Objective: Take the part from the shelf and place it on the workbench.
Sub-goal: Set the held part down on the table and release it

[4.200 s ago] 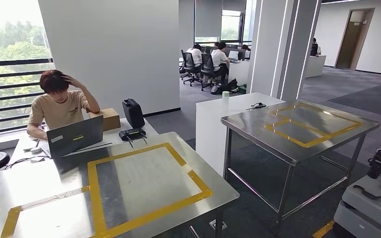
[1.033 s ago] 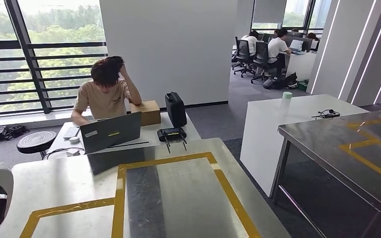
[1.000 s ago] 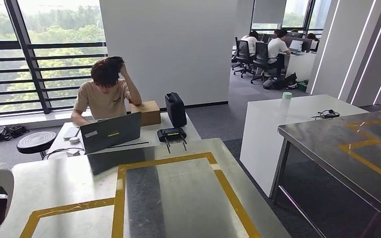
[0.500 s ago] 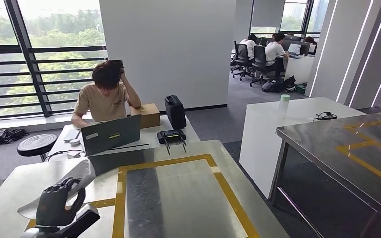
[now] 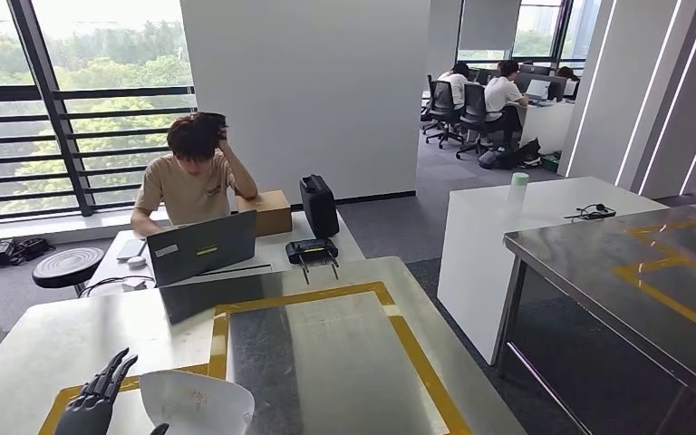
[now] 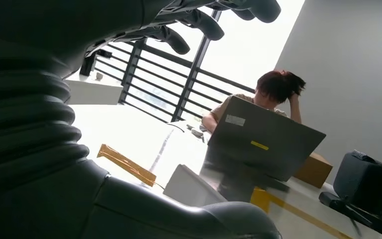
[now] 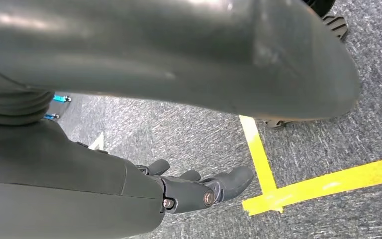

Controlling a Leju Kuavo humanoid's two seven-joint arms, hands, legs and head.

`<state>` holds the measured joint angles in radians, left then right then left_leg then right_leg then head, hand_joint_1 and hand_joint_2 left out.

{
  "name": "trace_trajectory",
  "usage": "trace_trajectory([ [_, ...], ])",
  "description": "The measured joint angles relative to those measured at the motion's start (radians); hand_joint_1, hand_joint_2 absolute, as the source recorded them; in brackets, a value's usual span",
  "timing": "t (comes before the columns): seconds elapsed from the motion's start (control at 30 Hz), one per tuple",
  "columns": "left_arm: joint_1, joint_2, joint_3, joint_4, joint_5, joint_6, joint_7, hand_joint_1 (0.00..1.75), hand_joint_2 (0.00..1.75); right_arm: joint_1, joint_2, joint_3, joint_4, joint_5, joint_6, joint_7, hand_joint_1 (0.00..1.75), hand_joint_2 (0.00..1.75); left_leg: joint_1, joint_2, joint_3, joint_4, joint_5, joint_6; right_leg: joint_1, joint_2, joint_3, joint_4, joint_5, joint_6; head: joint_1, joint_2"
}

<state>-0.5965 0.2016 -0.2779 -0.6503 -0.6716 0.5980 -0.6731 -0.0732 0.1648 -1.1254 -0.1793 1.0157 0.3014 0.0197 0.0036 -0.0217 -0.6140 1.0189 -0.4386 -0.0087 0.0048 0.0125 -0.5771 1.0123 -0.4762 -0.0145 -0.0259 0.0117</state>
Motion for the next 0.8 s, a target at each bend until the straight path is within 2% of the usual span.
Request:
trace_trajectory([
  [0.13, 0.097, 0.031, -0.002, -0.123, -0.143, 0.090, 0.107, 0.00, 0.00, 0.001, 0.000, 0.001, 0.001, 0.001, 0.000, 0.012, 0.00, 0.00, -0.005, -0.001, 0.002, 0.003, -0.004, 0.008, -0.006, -0.001, 0.004, 0.000, -0.002, 0.009, 0.000, 0.000],
  [0.23, 0.167, 0.036, 0.003, -0.231, -0.244, 0.100, 0.154, 0.00, 0.00, 0.002, -0.001, 0.001, 0.003, 0.002, 0.000, 0.010, 0.00, 0.00, -0.001, 0.000, 0.009, -0.007, 0.005, 0.018, -0.006, -0.003, 0.005, 0.009, -0.010, 0.018, 0.000, 0.000],
  [0.27, 0.189, 0.035, 0.007, -0.267, -0.260, 0.101, 0.161, 0.00, 0.00, 0.002, -0.001, 0.001, 0.004, 0.003, 0.000, 0.009, 0.00, 0.00, 0.002, 0.001, 0.011, -0.012, 0.008, 0.021, -0.006, -0.003, -0.002, 0.031, -0.030, 0.021, 0.000, 0.000],
  [0.3, 0.211, 0.034, 0.010, -0.302, -0.268, 0.101, 0.167, 0.00, 0.00, 0.002, -0.002, 0.001, 0.005, 0.005, 0.000, 0.008, 0.00, 0.00, 0.005, 0.003, 0.012, -0.017, 0.011, 0.025, -0.007, -0.004, -0.017, 0.074, -0.061, 0.024, 0.000, 0.000],
  [0.37, 0.251, 0.032, 0.016, -0.361, -0.282, 0.102, 0.182, 0.00, 0.00, 0.003, -0.002, 0.001, 0.006, 0.007, 0.001, 0.008, 0.00, 0.00, 0.006, 0.007, 0.008, -0.016, 0.014, 0.027, -0.012, -0.005, -0.065, 0.199, -0.136, 0.031, 0.000, 0.000],
  [0.4, 0.269, 0.032, 0.019, -0.385, -0.291, 0.102, 0.191, 0.00, 0.00, 0.004, -0.003, 0.001, 0.006, 0.008, 0.001, 0.008, 0.00, 0.00, 0.006, 0.009, 0.005, -0.014, 0.015, 0.026, -0.014, -0.005, -0.084, 0.253, -0.158, 0.035, 0.000, 0.000],
  [0.43, 0.287, 0.031, 0.022, -0.406, -0.301, 0.102, 0.199, 0.00, 0.00, 0.004, -0.003, 0.001, 0.006, 0.008, 0.001, 0.008, 0.00, 0.00, 0.006, 0.009, 0.001, -0.012, 0.016, 0.025, -0.016, -0.005, -0.089, 0.277, -0.162, 0.037, 0.000, 0.000],
  [0.47, 0.302, 0.031, 0.025, -0.426, -0.311, 0.102, 0.207, 0.00, 0.00, 0.005, -0.004, 0.001, 0.006, 0.008, 0.001, 0.008, 0.00, 0.00, 0.008, 0.009, -0.004, -0.008, 0.018, 0.022, -0.018, -0.006, -0.075, 0.262, -0.147, 0.039, 0.000, 0.000],
  [0.57, 0.336, 0.029, 0.033, -0.476, -0.334, 0.102, 0.223, 0.00, 0.00, 0.003, -0.008, 0.001, 0.006, 0.010, 0.001, 0.008, 0.00, 0.00, 0.015, 0.004, -0.021, 0.006, 0.025, 0.007, -0.022, -0.003, 0.034, 0.076, -0.073, 0.043, 0.001, 0.000],
  [0.6, 0.344, 0.029, 0.036, -0.490, -0.340, 0.102, 0.227, 0.00, 0.00, 0.003, -0.008, 0.001, 0.007, 0.011, 0.001, 0.008, 0.00, 0.00, 0.016, 0.002, -0.024, 0.009, 0.029, 0.000, -0.021, -0.001, 0.053, 0.037, -0.061, 0.039, 0.001, 0.000],
  [0.67, 0.358, 0.028, 0.043, -0.511, -0.349, 0.102, 0.232, 0.00, 0.00, 0.002, -0.008, 0.002, 0.008, 0.011, 0.001, 0.009, 0.00, 0.00, 0.015, -0.003, -0.028, 0.009, 0.038, -0.017, -0.015, 0.003, 0.052, 0.030, -0.053, 0.024, 0.001, 0.000],
  [0.73, 0.373, 0.027, 0.049, -0.526, -0.354, 0.102, 0.239, 0.00, 0.00, 0.001, -0.008, 0.002, 0.009, 0.014, 0.001, 0.010, 0.00, 0.00, 0.016, -0.004, -0.034, 0.010, 0.043, -0.031, -0.016, -0.002, 0.044, 0.025, -0.048, 0.004, 0.001, 0.000],
  [0.77, 0.381, 0.028, 0.052, -0.531, -0.353, 0.102, 0.243, 0.00, 0.00, 0.002, -0.008, 0.002, 0.009, 0.016, 0.001, 0.009, 0.00, 0.00, 0.017, -0.001, -0.041, 0.024, 0.025, -0.035, -0.016, -0.005, 0.038, 0.023, -0.040, -0.006, 0.000, 0.000],
  [0.8, 0.388, 0.029, 0.055, -0.536, -0.352, 0.102, 0.248, 0.00, 0.00, 0.002, -0.009, 0.002, 0.009, 0.018, 0.000, 0.009, 0.00, 0.00, 0.018, 0.003, -0.053, 0.057, -0.010, -0.038, -0.017, -0.009, 0.030, 0.021, -0.030, -0.015, 0.000, 0.000],
])
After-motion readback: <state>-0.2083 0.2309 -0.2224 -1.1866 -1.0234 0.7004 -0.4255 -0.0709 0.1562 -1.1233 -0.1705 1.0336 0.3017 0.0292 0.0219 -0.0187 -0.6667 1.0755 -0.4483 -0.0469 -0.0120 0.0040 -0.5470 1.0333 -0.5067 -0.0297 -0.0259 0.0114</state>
